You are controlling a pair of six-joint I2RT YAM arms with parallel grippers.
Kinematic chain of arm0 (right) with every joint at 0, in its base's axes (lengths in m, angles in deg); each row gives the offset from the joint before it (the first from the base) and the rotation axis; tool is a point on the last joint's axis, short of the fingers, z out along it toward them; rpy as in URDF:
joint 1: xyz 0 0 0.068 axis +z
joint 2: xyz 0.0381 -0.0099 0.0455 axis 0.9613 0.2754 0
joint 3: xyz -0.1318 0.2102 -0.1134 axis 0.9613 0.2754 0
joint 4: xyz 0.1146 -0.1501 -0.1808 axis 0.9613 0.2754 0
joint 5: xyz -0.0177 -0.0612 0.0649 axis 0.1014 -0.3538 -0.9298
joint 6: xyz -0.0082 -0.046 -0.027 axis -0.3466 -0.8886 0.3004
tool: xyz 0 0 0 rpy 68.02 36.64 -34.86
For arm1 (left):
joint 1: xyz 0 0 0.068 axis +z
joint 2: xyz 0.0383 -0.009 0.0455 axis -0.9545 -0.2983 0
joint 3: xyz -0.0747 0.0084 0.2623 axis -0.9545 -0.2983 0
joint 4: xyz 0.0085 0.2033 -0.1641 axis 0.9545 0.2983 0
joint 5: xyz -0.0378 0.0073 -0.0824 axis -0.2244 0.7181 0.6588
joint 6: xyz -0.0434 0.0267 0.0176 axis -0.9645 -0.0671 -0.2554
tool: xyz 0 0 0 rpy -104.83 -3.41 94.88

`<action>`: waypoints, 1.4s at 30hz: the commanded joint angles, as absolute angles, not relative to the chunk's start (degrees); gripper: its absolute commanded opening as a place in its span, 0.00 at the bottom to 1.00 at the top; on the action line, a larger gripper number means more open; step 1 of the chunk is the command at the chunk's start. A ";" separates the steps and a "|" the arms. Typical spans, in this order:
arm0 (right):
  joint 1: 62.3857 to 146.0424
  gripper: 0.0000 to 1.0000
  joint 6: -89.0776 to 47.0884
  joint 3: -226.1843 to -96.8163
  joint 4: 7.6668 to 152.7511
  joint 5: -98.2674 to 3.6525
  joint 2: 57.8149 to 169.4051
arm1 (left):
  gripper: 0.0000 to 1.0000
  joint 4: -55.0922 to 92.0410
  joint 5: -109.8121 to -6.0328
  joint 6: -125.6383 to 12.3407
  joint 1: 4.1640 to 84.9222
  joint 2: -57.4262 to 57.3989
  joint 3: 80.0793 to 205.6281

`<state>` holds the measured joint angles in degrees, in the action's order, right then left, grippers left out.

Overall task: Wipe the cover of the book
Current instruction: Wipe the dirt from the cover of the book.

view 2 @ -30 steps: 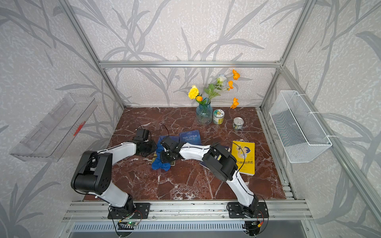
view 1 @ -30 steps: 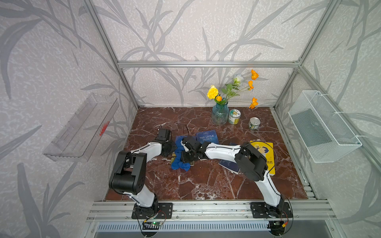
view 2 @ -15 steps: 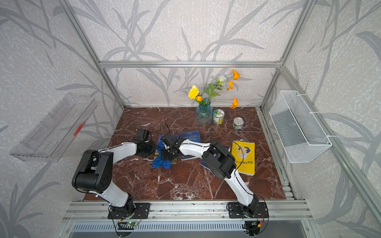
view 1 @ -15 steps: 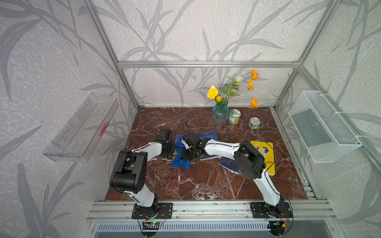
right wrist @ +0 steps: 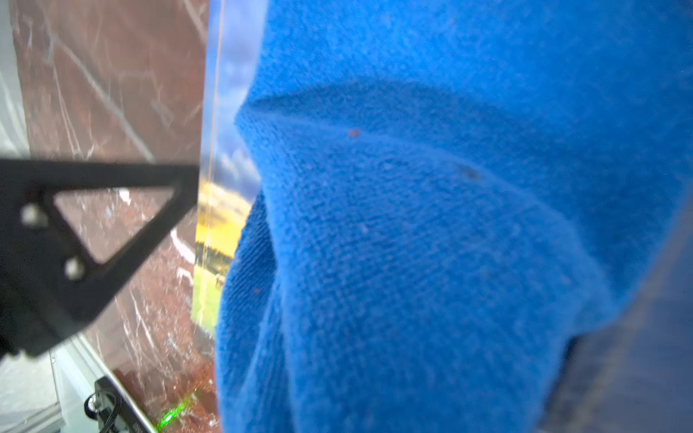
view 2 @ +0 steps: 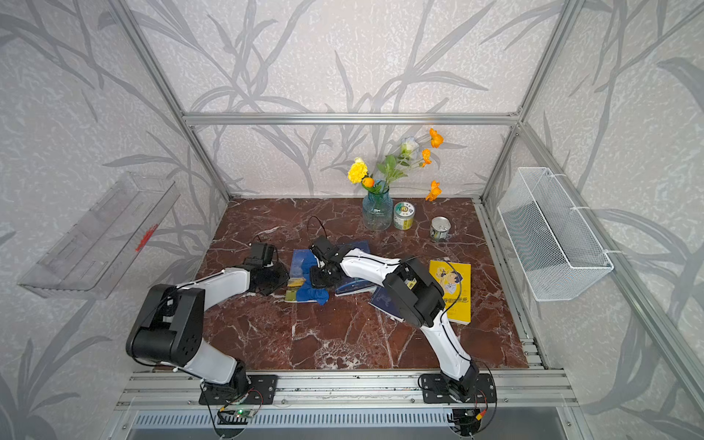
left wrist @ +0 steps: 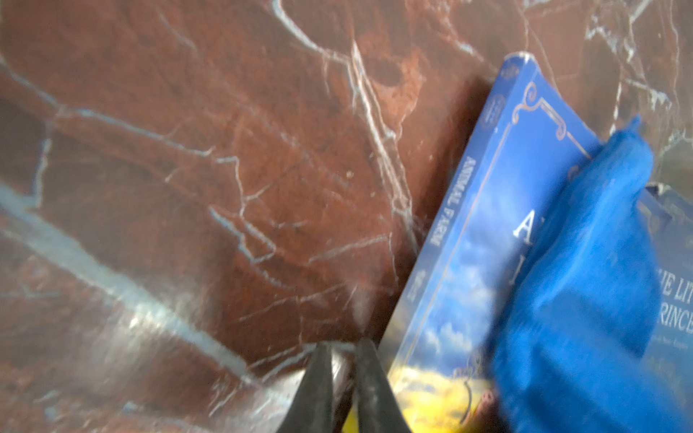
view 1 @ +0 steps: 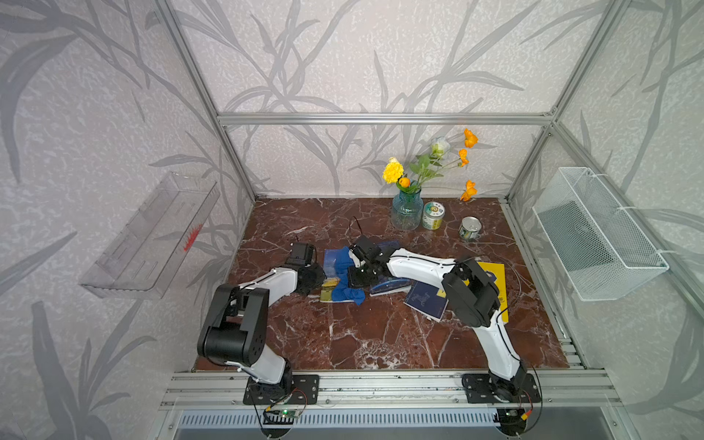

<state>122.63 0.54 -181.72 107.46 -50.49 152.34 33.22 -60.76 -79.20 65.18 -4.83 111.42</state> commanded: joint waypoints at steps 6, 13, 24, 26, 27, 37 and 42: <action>121.21 0.00 -3.62 -197.55 117.67 -47.54 167.20 | 0.25 28.06 -56.73 -77.87 64.12 0.41 108.70; 120.74 0.00 -5.07 -212.12 125.65 -45.74 178.56 | 0.24 31.02 -58.05 -77.66 63.76 -3.94 111.48; 121.87 0.00 -5.56 -193.45 118.32 -43.53 166.13 | 0.14 33.91 -59.99 -78.07 63.77 -6.93 113.25; 121.83 0.00 -4.61 -184.66 113.80 -43.13 160.50 | 0.14 33.90 -60.17 -78.10 63.76 -6.94 113.21; 121.82 0.00 -4.21 -181.33 111.99 -43.25 158.32 | 0.14 33.90 -60.17 -78.10 63.76 -6.94 113.27; 120.87 0.00 -5.90 -188.10 114.84 -43.05 161.96 | 0.12 33.56 -59.64 -78.32 63.72 -7.85 113.27; 120.76 0.00 -6.31 -208.15 124.20 -43.39 174.86 | 0.10 34.04 -59.63 -78.11 63.69 -8.47 113.77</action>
<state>121.19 -5.47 -203.53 113.52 -46.09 166.56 30.91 -58.25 -78.48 63.89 -6.71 113.34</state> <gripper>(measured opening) 0.121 0.106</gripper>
